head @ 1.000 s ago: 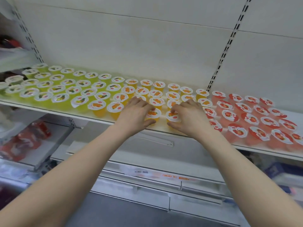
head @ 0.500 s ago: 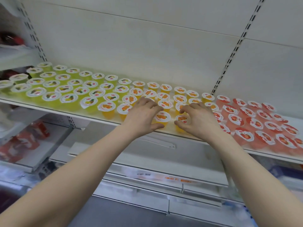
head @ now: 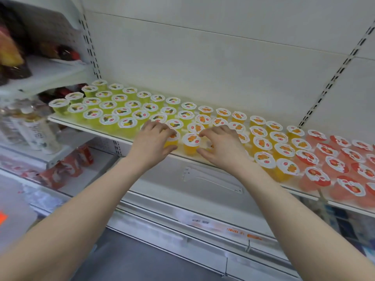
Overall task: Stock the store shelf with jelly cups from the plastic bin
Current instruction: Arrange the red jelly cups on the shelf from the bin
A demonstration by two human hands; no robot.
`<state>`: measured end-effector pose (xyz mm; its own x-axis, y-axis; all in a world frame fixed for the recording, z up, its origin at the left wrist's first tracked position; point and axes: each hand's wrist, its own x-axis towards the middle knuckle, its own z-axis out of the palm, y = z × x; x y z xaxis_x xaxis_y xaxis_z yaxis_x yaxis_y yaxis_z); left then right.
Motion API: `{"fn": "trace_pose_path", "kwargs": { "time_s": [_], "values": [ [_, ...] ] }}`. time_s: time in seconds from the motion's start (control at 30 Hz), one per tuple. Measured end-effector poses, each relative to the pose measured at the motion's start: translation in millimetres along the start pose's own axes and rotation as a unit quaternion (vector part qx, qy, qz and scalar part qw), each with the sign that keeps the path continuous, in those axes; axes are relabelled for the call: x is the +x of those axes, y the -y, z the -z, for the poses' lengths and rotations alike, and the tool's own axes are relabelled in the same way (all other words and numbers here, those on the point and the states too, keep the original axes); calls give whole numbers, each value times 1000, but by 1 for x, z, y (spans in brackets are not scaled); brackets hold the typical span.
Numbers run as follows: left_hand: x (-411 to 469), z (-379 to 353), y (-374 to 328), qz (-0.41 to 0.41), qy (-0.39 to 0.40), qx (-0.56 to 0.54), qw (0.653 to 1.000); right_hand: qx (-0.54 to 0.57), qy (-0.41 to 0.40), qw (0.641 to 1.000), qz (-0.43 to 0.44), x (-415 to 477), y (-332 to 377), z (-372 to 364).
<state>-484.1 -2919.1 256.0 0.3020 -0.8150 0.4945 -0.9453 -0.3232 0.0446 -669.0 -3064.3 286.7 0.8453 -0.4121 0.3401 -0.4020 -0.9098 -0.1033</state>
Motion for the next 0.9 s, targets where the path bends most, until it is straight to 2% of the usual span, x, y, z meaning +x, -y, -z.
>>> {"fn": "trace_pose_path", "kwargs": {
  "time_s": [0.73,0.9],
  "values": [
    [6,2,20,-47,34,-45,997,-48,19,998,-20,15,29,-6],
    [0,10,29,-72,-5,-58,996,-69,-2,997,-25,20,37,-2]
  ]
}}
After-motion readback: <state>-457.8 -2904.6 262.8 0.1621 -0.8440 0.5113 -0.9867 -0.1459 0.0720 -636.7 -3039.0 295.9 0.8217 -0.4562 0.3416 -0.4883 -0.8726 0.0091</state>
